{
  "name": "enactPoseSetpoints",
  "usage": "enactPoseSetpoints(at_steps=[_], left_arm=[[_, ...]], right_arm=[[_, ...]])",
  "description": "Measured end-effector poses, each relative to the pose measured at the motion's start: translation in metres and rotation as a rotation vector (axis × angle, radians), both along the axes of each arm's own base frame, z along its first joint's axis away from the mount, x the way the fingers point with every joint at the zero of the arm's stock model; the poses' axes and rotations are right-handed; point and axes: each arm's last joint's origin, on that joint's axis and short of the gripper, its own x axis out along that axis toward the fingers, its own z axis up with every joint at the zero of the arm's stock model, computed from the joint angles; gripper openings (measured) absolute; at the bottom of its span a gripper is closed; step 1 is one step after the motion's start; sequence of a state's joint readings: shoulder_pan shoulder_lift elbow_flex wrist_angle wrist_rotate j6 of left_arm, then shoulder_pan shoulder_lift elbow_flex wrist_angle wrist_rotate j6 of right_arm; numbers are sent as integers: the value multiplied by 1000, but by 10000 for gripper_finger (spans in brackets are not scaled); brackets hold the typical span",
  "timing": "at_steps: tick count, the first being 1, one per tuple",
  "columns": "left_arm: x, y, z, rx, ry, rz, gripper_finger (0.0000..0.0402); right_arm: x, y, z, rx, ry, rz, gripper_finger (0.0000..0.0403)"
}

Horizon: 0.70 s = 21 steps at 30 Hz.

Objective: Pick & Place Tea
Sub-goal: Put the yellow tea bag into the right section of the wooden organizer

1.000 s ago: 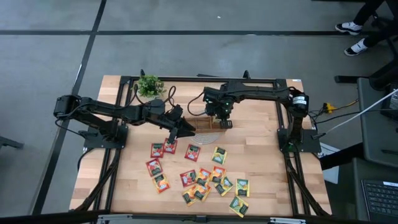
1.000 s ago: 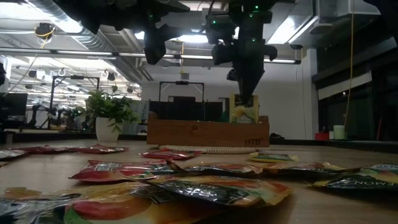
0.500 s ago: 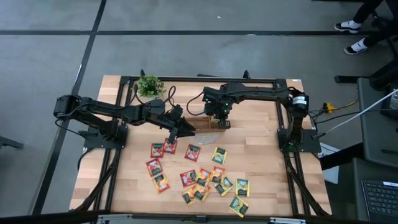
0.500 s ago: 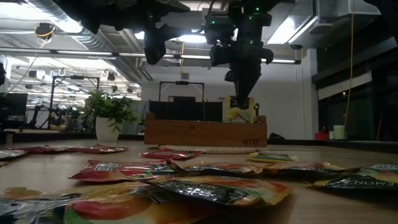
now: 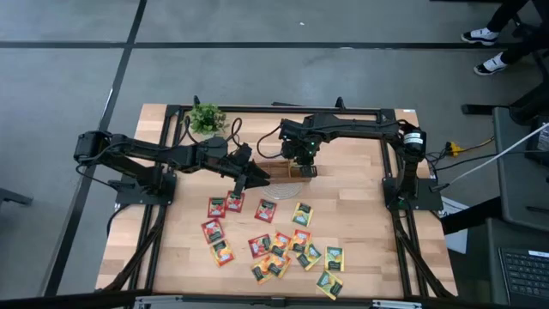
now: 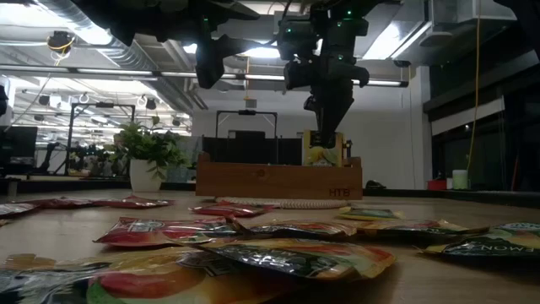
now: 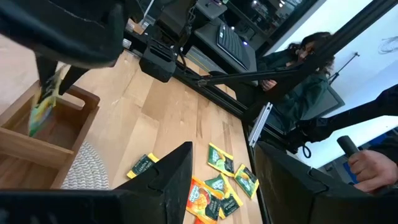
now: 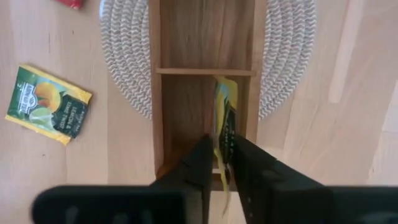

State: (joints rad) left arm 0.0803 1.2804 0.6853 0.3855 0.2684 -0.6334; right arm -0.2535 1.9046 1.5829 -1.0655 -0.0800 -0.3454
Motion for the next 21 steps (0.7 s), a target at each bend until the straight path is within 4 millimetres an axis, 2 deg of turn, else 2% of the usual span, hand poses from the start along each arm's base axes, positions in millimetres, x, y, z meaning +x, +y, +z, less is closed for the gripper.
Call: enactPoseSetpoints(at_steps=[8,15,21], left_arm=[[0,0,0,-19,4,3,168],[0,0,0,-19,3,2,168],[0,0,0,-18,3,2,168]], right_arm=[[2,-2,0,-51,-10,-37,126],[0,-2,2,-55,4,-39,137],[-16,11,25,-32,11,-92,138]])
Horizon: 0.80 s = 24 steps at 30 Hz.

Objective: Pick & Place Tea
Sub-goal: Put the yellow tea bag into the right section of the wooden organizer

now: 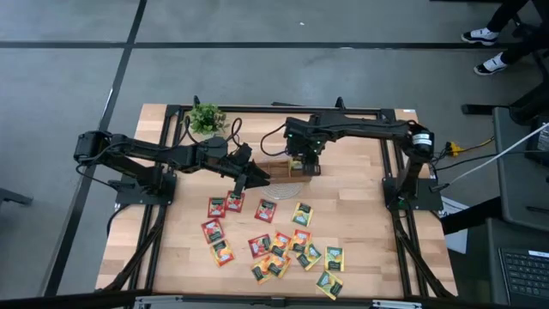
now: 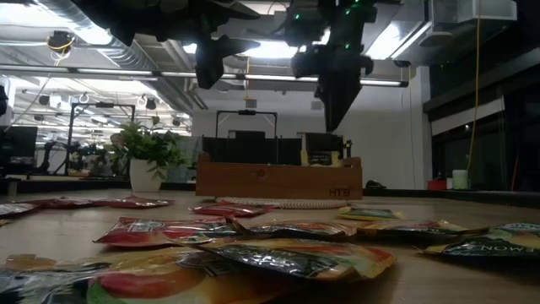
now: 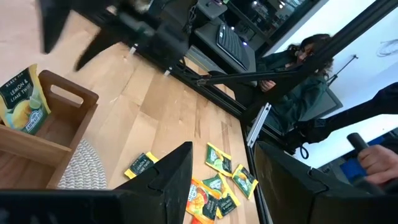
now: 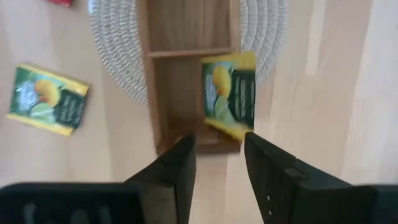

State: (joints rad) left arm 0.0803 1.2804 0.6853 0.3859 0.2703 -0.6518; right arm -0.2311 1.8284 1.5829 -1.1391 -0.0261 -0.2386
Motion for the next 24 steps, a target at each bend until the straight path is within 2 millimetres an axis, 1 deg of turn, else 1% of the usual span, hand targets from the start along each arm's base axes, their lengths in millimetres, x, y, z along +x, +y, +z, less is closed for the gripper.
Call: enactPoseSetpoints(at_steps=[5,11,16,19,24], left_arm=[[0,0,0,2,0,0,168],[0,0,0,3,0,0,168],[0,0,0,10,-2,0,168],[0,0,0,10,-2,1,168],[0,0,0,8,-1,-12,168]], right_arm=[[-7,28,20,100,-47,-57,138],[-5,75,20,163,-25,-136,138],[-7,111,9,121,0,-287,138],[-12,128,-1,167,44,-393,138],[-25,159,-18,210,140,-509,138]])
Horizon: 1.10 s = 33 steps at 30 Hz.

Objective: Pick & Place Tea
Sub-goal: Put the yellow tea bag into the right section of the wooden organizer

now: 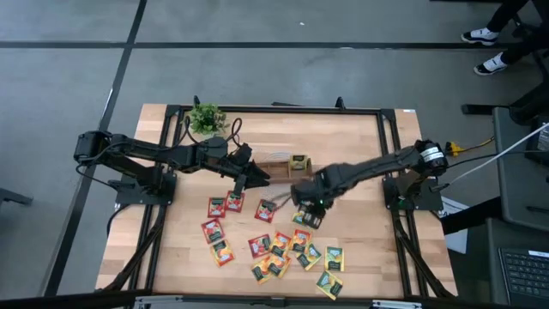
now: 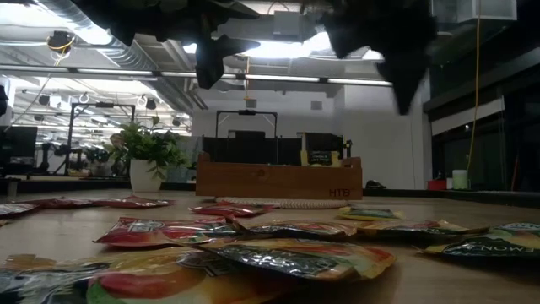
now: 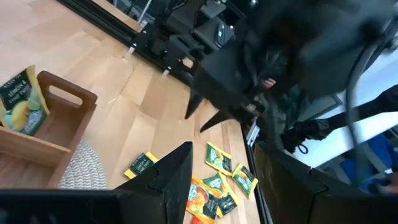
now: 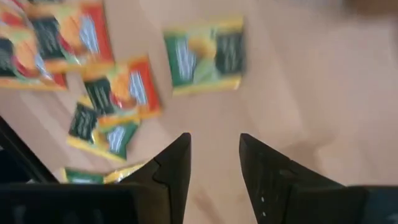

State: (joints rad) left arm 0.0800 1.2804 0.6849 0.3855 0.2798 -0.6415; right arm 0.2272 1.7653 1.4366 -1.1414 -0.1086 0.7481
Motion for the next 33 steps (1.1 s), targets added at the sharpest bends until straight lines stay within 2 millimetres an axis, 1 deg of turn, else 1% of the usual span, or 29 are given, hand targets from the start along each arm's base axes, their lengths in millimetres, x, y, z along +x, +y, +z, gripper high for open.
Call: enactPoseSetpoints(at_steps=[5,8,11,16,18,23,27,31,33], left_arm=[[0,-1,0,-1,-3,-50,168],[0,-2,0,3,-5,-72,168],[-1,-3,0,-1,-6,-96,168],[-1,-3,0,3,-8,-111,168],[-1,-3,0,3,-8,-110,168],[-1,-3,0,3,-9,-110,168],[-1,-3,0,-2,-7,-104,168],[-1,-3,0,-13,-3,-96,168],[-1,-3,0,-12,-3,-96,168]], right_arm=[[-12,41,-17,87,26,-90,138],[-16,65,-21,138,4,-179,138],[-21,82,-23,136,-20,-289,138],[-35,98,-24,88,17,-450,138],[-43,105,-25,60,42,-478,138],[-61,119,-26,-24,72,-486,138],[-69,128,-26,-27,71,-456,138],[-75,134,-26,-63,47,-474,139],[-78,134,-32,-69,36,-474,145]])
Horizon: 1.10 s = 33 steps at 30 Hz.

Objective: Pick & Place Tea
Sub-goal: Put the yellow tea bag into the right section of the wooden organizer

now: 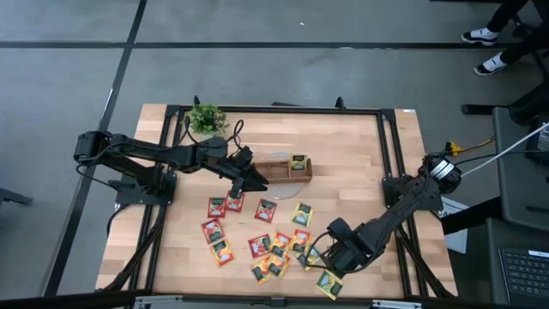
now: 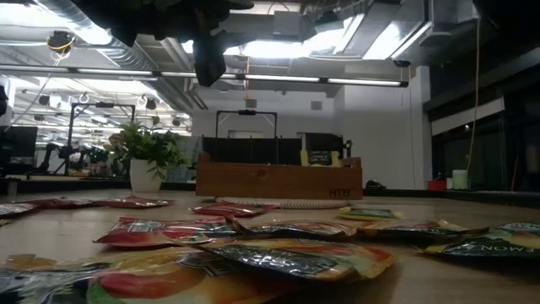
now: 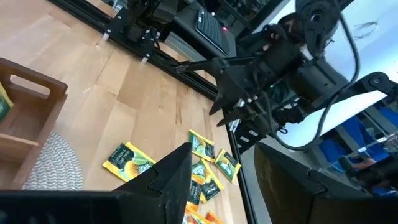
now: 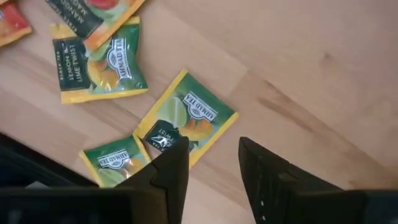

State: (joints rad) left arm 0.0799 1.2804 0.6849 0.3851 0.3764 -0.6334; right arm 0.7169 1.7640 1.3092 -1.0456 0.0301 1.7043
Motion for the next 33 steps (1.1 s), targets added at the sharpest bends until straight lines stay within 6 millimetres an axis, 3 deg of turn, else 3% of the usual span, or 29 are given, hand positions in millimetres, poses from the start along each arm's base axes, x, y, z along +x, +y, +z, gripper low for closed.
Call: enactPoseSetpoints(at_steps=[7,12,22,33], left_arm=[[0,0,0,-32,6,6,168],[0,0,1,-48,9,9,168],[0,0,1,-51,10,10,168],[0,0,1,-56,11,11,168]], right_arm=[[-7,-1,-47,151,10,-37,224],[-11,-5,-57,139,24,-78,267],[-14,-11,-58,36,17,-42,273],[-13,-10,-79,24,41,-40,262]])
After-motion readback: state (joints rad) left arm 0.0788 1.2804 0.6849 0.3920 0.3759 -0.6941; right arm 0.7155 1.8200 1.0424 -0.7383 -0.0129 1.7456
